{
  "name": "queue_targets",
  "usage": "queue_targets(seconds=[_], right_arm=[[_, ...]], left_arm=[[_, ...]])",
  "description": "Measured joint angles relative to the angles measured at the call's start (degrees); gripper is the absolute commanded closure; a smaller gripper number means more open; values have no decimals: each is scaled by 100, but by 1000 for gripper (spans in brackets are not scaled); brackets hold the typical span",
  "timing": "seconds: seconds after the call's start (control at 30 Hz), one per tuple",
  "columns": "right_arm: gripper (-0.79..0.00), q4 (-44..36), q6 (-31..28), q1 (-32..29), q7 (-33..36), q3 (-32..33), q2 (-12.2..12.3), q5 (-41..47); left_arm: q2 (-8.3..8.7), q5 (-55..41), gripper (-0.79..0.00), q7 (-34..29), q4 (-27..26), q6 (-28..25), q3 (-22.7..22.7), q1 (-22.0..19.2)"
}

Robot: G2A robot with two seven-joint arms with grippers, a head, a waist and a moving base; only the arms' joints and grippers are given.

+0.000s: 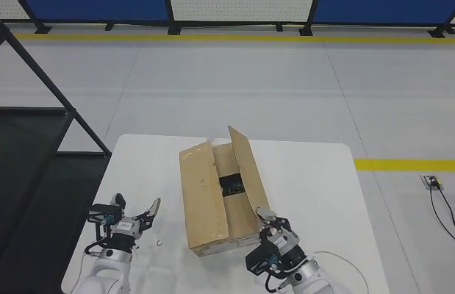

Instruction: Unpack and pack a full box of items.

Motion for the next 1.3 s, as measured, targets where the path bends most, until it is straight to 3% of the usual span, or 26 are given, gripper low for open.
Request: queue_targets(seconds=[0.3, 0.77, 1.17, 1.2, 1.23, 1.27, 1.3], right_arm=[[0, 91, -475, -51, -509, 265, 48, 492], [0, 508, -1295, 394, -1005, 455, 88, 1194], [0, 795, -1417, 794, -779, 514, 95, 1368], [-80, 802, -1426, 804, -753, 521, 97, 1384], [-268, 806, -1437, 811, -720, 528, 99, 1404], [-391, 808, -1450, 816, -698, 534, 100, 1419], [-733, 808, -1463, 818, -679, 540, 102, 1434]], left_arm=[[-11, 14, -785, 13, -20, 8, -38, 45], [-21, -13, -785, 45, -76, -23, -164, 139], [-22, 63, -785, 72, -68, -242, -185, 202], [-15, 124, -785, 90, -53, -336, -178, 218], [-5, 216, -785, 120, -31, -480, -172, 244], [4, 290, -785, 149, -16, -594, -171, 265], [14, 361, -785, 177, -1, -719, -169, 288]])
